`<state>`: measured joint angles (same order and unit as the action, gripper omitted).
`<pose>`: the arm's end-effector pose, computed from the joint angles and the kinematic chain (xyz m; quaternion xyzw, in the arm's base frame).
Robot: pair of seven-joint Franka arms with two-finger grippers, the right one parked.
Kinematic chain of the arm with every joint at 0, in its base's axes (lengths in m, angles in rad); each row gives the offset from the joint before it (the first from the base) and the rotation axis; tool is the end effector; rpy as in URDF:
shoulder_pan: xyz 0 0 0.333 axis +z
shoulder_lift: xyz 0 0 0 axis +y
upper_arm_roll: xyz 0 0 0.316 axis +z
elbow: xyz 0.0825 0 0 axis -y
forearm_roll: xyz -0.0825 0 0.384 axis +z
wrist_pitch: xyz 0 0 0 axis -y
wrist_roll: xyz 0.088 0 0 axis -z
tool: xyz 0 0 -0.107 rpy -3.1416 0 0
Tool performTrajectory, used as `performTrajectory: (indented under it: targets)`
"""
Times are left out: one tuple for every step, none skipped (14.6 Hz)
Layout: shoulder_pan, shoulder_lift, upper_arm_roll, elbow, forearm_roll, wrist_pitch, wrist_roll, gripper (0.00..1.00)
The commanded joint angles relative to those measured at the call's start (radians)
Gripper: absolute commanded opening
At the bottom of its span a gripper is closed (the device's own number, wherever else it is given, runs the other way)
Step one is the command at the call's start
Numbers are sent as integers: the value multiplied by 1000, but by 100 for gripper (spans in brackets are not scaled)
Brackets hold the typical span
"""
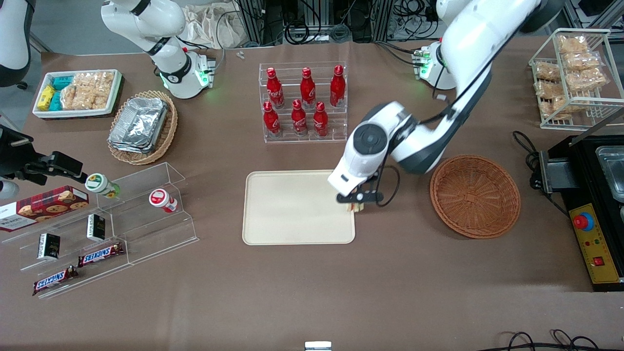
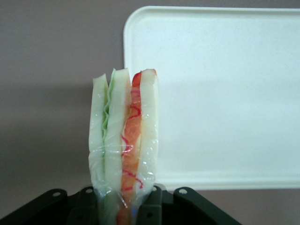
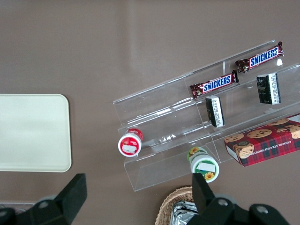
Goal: Place sandwich from basket to tray
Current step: 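Carry the sandwich with the left gripper over to the cream tray, then lower the sandwich onto the tray and open the left gripper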
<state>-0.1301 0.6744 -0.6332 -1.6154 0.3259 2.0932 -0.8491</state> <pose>0.5397 -0.4143 0.2838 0.9982 0.0042 -0.0564 0.0175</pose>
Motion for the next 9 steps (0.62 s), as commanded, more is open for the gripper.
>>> performTrajectory:
  targets:
    - [-55, 134, 1, 120, 61, -6, -13, 0]
    - [-60, 166, 3, 132, 80, 8, -14, 0]
    - [-60, 184, 3, 137, 94, 13, -15, 0]
    - [-62, 195, 3, 137, 97, 27, -16, 0]
    - [-63, 200, 3, 137, 102, 54, -15, 28]
    - [-63, 211, 3, 137, 122, 62, -15, 94]
    - [-63, 215, 3, 135, 171, 62, -18, 100]
    - [-63, 211, 3, 135, 214, 61, -28, 100]
    - [-68, 200, 1, 134, 231, 50, -36, 100]
